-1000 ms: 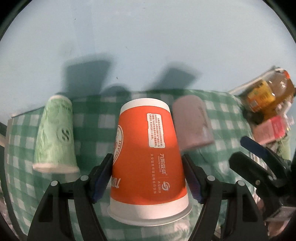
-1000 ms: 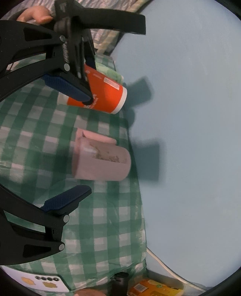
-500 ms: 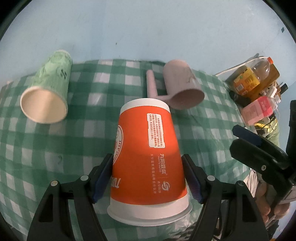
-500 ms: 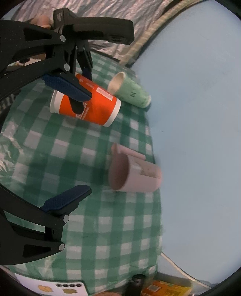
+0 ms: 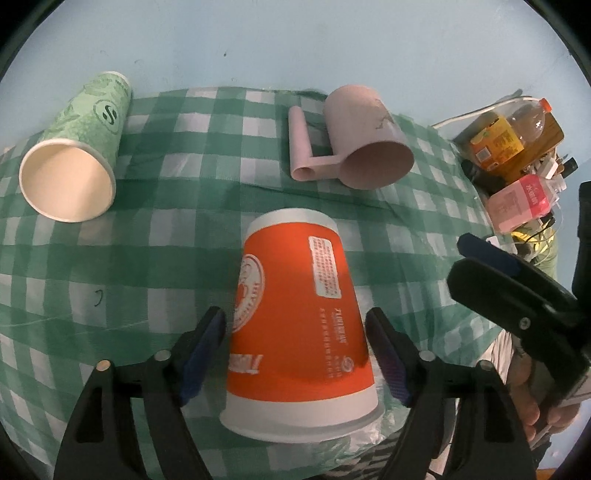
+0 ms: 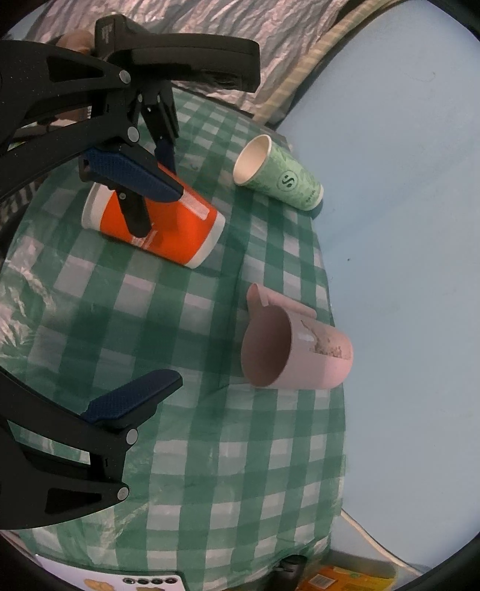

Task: Flip cup upside down
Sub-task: 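Lift the orange cup with the right tool and pull it back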

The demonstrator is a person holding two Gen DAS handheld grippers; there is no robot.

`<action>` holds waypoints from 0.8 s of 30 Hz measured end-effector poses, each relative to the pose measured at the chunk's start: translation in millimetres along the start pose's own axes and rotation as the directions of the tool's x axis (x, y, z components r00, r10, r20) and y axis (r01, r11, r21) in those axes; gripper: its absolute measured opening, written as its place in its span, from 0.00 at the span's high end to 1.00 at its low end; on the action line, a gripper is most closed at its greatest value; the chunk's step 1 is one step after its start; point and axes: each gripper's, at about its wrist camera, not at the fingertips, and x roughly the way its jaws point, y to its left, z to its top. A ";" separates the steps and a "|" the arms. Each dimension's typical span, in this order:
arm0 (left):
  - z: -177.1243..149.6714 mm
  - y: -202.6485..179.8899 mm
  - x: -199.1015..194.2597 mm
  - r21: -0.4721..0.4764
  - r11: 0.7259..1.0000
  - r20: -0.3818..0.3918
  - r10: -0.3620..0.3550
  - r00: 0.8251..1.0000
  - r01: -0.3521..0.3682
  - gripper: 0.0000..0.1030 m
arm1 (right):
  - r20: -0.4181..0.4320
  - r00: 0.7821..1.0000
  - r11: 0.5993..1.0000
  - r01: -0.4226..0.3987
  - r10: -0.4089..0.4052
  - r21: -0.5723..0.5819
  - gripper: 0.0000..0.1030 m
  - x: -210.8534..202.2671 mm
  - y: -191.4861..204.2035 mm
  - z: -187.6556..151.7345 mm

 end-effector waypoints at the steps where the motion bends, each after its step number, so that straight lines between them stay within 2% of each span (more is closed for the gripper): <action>1: -0.4 -0.3 -3.5 0.002 1.000 0.007 0.001 1.000 -0.001 0.21 | -0.001 1.000 1.000 -0.001 0.001 0.004 0.12 0.0 -0.3 0.2; 10: -4.6 10.1 -31.2 -0.015 1.000 0.051 -0.019 0.998 0.020 0.17 | -0.015 1.000 1.000 -0.026 0.026 0.016 0.12 -0.7 4.9 1.5; 16: -11.3 28.4 -54.8 -0.032 0.999 0.097 -0.007 0.995 0.011 0.17 | -0.057 0.997 0.998 -0.056 0.058 0.026 0.12 7.3 15.5 3.2; 20: -13.2 45.6 -68.1 -0.056 0.998 0.129 0.005 0.992 0.002 0.15 | -0.110 0.991 0.996 -0.077 0.081 0.040 0.12 21.5 24.4 3.7; 24: -15.5 60.6 -74.5 -0.075 0.996 0.155 0.051 0.987 -0.040 0.13 | -0.154 0.985 0.997 -0.071 0.077 0.042 0.12 38.0 33.9 3.7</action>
